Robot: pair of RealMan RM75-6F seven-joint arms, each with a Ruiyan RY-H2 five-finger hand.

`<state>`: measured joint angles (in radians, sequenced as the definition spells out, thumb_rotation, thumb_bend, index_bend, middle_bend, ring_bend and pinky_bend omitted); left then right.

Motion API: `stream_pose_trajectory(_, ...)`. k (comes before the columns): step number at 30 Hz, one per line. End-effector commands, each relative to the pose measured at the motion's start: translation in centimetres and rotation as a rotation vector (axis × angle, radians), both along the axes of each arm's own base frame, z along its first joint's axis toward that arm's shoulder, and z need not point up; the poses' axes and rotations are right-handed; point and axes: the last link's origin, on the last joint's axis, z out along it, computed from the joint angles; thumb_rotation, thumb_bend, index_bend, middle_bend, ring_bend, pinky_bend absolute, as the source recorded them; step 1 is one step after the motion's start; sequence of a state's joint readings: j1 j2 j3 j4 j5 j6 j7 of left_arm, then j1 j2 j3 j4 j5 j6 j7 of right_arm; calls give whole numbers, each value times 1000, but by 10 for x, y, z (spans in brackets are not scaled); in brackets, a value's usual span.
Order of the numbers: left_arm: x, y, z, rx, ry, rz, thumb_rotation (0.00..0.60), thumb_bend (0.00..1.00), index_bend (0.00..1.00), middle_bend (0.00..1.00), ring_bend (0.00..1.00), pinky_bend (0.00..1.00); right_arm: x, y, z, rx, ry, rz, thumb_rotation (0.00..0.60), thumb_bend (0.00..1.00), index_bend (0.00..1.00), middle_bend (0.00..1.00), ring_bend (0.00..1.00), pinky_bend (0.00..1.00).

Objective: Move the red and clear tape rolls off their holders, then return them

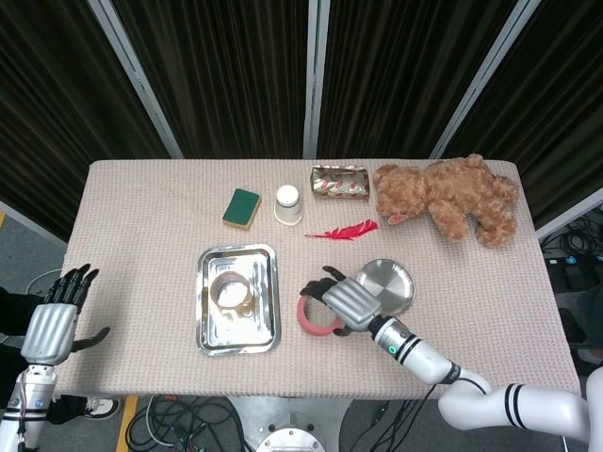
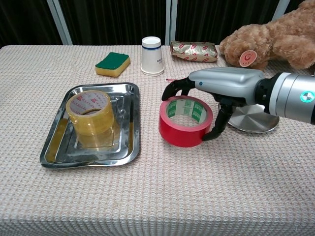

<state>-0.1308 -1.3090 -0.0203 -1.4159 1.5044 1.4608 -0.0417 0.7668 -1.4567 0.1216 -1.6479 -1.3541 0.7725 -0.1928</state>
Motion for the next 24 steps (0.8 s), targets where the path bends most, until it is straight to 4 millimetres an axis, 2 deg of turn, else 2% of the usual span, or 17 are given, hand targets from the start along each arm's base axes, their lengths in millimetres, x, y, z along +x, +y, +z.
stream_pose_trajectory(1, -1, -1, 1, -1, 1, 6, 600, 130, 19, 19, 0, 112, -1, 0, -8, 31, 34, 1, 600, 92, 131, 180, 86, 57)
stream_pose_trajectory(3, -2, -1, 1, -2, 2, 10, 600, 130, 19, 19, 0, 112, -3, -1, -10, 45, 53, -6, 600, 60, 40, 93, 22, 27)
stream_pose_trajectory(5, -3, -1, 1, -1, 2, 11, 600, 130, 19, 19, 0, 112, -3, -1, -9, 44, 60, -10, 600, 10, 0, 10, 0, 1)
stream_pose_trajectory(10, -2, 0, 1, -3, 1, 4, 600, 131, 19, 19, 0, 112, -4, -3, 6, -6, 27, -20, 600, 0, 0, 0, 0, 0)
stream_pose_trajectory(13, 6, 6, 1, -14, -2, -28, 600, 131, 19, 19, 0, 112, -12, -13, 35, -103, -11, -56, 600, 0, 0, 0, 0, 0)
stream_pose_trajectory(16, 25, 19, 0, -43, 5, -112, 600, 130, 19, 19, 0, 112, -34, -21, 78, -235, -52, -127, 600, 0, 0, 0, 0, 0)
stream_pose_trajectory(20, 60, 43, -16, -156, -17, -220, 600, 130, 19, 19, 0, 112, -81, -19, 134, -396, -60, -241, 600, 0, 0, 0, 0, 0)
stream_pose_trajectory(24, 93, 61, -37, -279, -33, -299, 600, 128, 19, 19, 0, 106, -127, -4, 166, -501, -47, -342, 600, 0, 0, 0, 0, 0)
